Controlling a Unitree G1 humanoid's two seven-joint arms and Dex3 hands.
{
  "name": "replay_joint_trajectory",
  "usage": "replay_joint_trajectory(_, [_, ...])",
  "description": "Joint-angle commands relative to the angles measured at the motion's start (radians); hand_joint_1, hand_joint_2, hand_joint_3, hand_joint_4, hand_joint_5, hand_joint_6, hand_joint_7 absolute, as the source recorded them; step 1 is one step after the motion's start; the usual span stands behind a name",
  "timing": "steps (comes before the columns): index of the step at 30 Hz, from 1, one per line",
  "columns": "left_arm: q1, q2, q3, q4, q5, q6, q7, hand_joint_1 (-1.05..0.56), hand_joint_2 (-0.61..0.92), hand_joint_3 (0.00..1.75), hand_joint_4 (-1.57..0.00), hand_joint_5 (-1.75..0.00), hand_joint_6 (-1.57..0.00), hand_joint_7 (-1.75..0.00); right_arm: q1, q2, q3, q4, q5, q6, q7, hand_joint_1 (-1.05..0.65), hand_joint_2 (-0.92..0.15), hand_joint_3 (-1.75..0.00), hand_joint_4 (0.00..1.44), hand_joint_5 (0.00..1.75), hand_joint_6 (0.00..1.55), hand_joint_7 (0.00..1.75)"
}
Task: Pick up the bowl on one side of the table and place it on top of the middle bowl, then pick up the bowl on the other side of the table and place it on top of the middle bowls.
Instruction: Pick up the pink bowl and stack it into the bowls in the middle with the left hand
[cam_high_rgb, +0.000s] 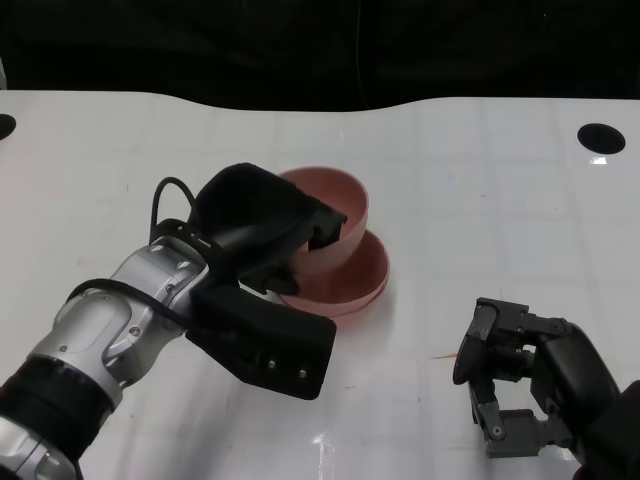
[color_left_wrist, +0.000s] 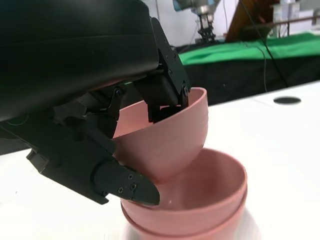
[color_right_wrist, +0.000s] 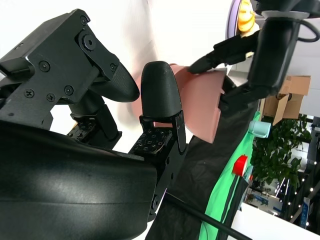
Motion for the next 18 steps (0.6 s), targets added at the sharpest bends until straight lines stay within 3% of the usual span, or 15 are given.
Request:
replay_joint_trajectory(1, [-0.022,0.01,-0.016,0.028,0.014,-0.016,-0.008,-0.31,0.91,0.02,-0.84,-1.71,-1.12,-0.38,0.006,-0.003,-0.011,-0.017,0.015,0.007,0.003,-0.07,-0.34,-1.51,0.89,1.75,0.83,1.48])
replay_joint_trajectory(6, [-0.013,-0.006,-0.033,0.065,0.017,-0.007,-0.011,-0.3,0.88,0.0,-0.83,-1.69,-1.14,-0.33,0.008,0.003,-0.007,-0.023,0.013,0.014,0.0,-0.07,-0.34,-1.51,0.91,1.75,0.83,1.49])
replay_joint_trajectory(7, [-0.011,-0.008,-0.034,0.067,0.012,-0.004,-0.03,-0.3,0.9,0.03,-0.82,-1.26,-1.08,-0.27,0.008,0.004,-0.007,-0.023,0.015,0.016,0.001,-0.07,-0.34,-1.51,0.91,1.75,0.83,1.49])
replay_joint_trajectory(9, [-0.007,-0.01,-0.039,0.071,0.007,0.001,-0.056,-0.31,0.92,0.1,-0.8,-0.8,-0.95,-0.14,0.01,0.003,-0.008,-0.025,0.016,0.02,0.002,-0.07,-0.34,-1.51,0.91,1.75,0.83,1.49])
replay_joint_trajectory(10, [-0.004,-0.012,-0.041,0.07,0.007,0.008,-0.068,-0.34,0.92,0.13,-0.69,-0.53,-0.78,-0.06,0.011,0.002,-0.008,-0.025,0.017,0.019,0.003,-0.07,-0.34,-1.51,0.91,1.75,0.83,1.49])
replay_joint_trajectory(13, [0.007,-0.021,-0.044,0.064,0.011,0.036,-0.086,-0.44,0.92,0.14,-0.43,-0.2,-0.46,-0.01,0.013,-0.001,-0.011,-0.024,0.022,0.014,0.007,-0.07,-0.34,-1.51,0.9,1.75,0.83,1.49])
replay_joint_trajectory(18, [0.02,-0.011,-0.048,0.036,0.019,0.059,-0.105,-0.61,0.92,0.21,-0.19,-0.04,-0.24,0.0,0.011,0.0,-0.009,-0.024,0.027,0.018,0.007,-0.06,-0.34,-1.51,0.9,1.75,0.83,1.49])
